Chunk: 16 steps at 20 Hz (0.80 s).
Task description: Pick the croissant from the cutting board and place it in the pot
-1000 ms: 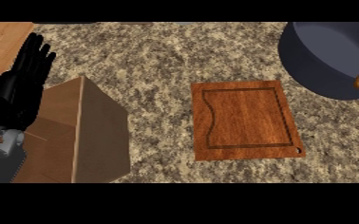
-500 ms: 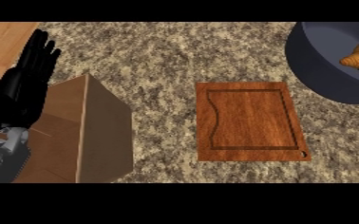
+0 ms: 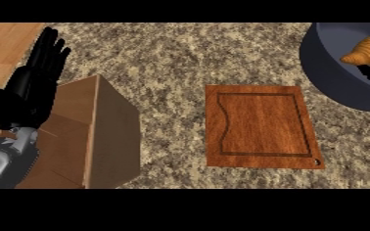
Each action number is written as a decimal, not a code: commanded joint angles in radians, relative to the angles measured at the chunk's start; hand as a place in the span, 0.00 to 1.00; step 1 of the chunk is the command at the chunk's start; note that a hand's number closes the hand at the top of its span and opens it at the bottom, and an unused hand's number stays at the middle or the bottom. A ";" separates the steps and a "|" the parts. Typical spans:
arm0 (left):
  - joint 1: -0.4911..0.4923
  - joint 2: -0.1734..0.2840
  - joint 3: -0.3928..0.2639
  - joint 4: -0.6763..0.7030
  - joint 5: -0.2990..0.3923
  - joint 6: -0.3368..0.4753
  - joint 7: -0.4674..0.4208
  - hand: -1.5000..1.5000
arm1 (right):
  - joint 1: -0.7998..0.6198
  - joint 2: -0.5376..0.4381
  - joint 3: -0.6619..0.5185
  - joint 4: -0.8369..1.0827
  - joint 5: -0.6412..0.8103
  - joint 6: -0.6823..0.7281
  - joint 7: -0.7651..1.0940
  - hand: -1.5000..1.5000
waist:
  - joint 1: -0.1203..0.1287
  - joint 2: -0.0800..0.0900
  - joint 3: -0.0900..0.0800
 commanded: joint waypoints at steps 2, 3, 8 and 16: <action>0.028 -0.050 -0.016 0.058 0.006 -0.023 -0.040 0.50 | -0.099 0.062 0.001 0.219 0.011 0.019 -0.006 1.00 | 0.008 0.017 -0.018; 0.001 -0.043 -0.015 0.077 0.002 -0.010 -0.017 0.50 | -0.122 0.014 -0.009 0.260 0.010 0.066 -0.003 0.00 | 0.004 0.020 -0.018; -0.008 -0.009 0.001 0.044 0.036 -0.031 0.002 0.50 | -0.168 0.046 -0.018 0.372 -0.031 0.226 -0.097 0.00 | 0.008 0.016 -0.016; 0.028 -0.018 -0.010 0.035 0.040 -0.007 -0.025 0.50 | -0.225 0.068 -0.213 0.470 -0.236 0.385 -0.224 0.00 | -0.003 0.014 -0.015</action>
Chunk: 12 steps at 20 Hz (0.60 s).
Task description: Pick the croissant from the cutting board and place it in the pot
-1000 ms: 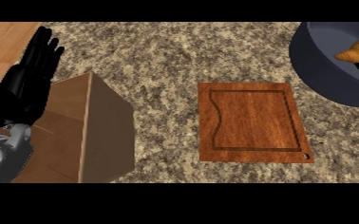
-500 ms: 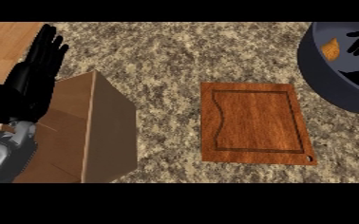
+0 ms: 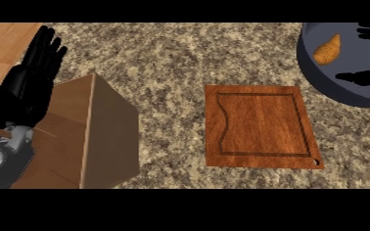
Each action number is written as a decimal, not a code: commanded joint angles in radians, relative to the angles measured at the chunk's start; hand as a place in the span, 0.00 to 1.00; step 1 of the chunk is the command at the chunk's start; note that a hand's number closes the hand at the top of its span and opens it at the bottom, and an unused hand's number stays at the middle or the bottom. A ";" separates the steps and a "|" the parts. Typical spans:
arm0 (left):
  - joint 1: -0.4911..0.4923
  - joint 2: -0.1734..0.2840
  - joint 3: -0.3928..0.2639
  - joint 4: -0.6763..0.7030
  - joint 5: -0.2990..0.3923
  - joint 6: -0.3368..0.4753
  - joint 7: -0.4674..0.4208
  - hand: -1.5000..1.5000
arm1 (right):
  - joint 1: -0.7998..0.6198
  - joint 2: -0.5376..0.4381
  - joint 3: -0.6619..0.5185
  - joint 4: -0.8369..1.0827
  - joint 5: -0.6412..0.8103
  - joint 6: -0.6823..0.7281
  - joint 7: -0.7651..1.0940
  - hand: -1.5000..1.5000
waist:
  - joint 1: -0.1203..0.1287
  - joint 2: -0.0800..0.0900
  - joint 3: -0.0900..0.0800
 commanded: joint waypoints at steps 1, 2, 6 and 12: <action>0.019 -0.058 -0.030 0.052 -0.018 0.016 -0.021 0.50 | -0.049 -0.014 -0.108 0.069 -0.115 0.122 -0.033 0.00 | -0.016 0.017 -0.009; 0.031 -0.058 -0.036 0.023 -0.017 0.033 -0.007 0.50 | -0.039 -0.026 -0.116 0.089 -0.118 0.129 -0.047 0.00 | -0.008 0.015 -0.008; 0.051 -0.064 -0.055 0.033 -0.028 0.035 -0.032 0.50 | -0.050 -0.114 -0.183 0.143 -0.179 0.237 -0.022 0.00 | -0.010 0.020 -0.008; 0.050 -0.047 -0.047 0.017 -0.007 0.019 -0.036 0.50 | -0.020 -0.199 -0.198 0.178 -0.184 0.325 -0.033 0.00 | 0.000 0.023 -0.006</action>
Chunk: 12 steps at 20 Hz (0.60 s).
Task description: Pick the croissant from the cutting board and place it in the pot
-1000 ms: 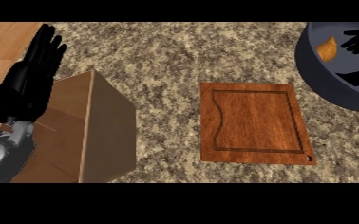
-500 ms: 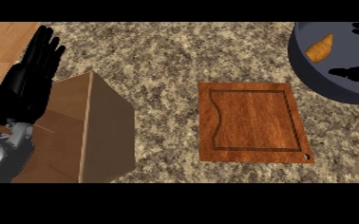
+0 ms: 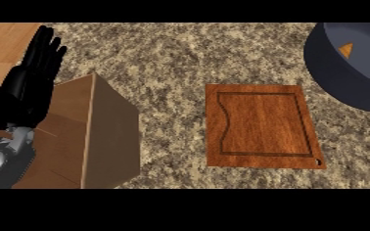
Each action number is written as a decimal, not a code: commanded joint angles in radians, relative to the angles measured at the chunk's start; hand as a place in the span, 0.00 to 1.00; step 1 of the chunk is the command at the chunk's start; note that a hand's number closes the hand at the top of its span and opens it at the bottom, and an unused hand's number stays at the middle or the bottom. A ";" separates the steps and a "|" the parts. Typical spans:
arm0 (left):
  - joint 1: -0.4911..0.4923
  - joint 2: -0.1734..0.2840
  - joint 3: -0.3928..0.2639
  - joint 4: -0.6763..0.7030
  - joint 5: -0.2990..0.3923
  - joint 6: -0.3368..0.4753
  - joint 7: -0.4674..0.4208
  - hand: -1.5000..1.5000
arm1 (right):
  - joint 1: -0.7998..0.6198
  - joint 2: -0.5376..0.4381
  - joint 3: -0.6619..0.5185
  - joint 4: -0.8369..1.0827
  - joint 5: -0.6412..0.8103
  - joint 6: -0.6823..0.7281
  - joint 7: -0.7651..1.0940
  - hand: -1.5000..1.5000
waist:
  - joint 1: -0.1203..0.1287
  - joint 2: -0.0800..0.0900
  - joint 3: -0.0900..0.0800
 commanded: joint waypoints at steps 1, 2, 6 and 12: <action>0.033 -0.044 -0.021 0.035 0.003 -0.004 -0.015 0.50 | 0.018 -0.080 -0.033 0.032 -0.027 0.099 -0.007 0.00 | -0.003 0.018 -0.014; 0.013 -0.039 -0.013 0.048 0.010 -0.008 -0.003 0.50 | 0.050 -0.058 -0.024 0.027 -0.018 0.094 -0.054 0.00 | -0.012 0.017 -0.014; 0.018 -0.041 -0.022 0.048 0.012 -0.001 -0.007 0.50 | 0.071 -0.105 -0.027 0.034 -0.020 0.156 -0.047 0.00 | -0.013 0.017 -0.013; 0.021 -0.057 -0.056 0.027 -0.004 0.030 -0.011 0.50 | 0.089 -0.153 -0.032 0.025 -0.026 0.208 -0.035 0.00 | -0.015 0.016 -0.012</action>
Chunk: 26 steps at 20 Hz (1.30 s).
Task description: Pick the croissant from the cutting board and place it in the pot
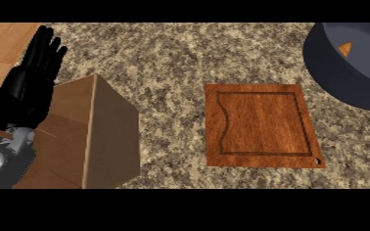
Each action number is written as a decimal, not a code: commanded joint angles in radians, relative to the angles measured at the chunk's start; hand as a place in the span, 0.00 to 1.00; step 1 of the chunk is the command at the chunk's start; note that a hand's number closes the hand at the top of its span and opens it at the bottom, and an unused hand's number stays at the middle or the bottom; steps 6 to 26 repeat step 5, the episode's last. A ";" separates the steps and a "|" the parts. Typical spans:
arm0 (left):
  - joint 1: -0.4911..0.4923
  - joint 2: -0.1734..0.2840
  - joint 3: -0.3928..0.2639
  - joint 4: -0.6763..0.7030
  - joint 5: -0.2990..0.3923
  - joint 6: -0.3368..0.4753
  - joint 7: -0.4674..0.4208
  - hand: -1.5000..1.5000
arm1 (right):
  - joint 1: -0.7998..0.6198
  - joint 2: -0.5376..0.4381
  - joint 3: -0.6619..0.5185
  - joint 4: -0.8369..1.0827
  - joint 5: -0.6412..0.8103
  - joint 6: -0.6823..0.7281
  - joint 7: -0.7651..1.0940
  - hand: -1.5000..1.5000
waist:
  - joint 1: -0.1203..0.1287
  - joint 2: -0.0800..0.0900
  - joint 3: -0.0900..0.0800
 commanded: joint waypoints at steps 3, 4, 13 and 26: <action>0.010 -0.021 -0.009 0.047 0.012 -0.013 0.001 0.50 | 0.034 -0.049 0.000 -0.009 0.000 0.110 -0.059 0.00 | -0.006 0.017 -0.012; 0.005 -0.022 -0.013 0.026 0.002 0.010 0.005 0.50 | 0.051 -0.025 0.005 -0.006 0.004 0.099 -0.070 0.00 | 0.000 0.015 -0.011; 0.017 -0.022 -0.021 0.017 0.002 0.014 0.008 0.50 | 0.073 -0.026 0.000 -0.006 0.000 0.089 -0.087 0.00 | -0.002 0.014 -0.010; 0.017 -0.022 -0.021 0.017 0.002 0.014 0.008 0.50 | 0.073 -0.026 0.000 -0.006 0.000 0.089 -0.087 0.00 | -0.002 0.014 -0.010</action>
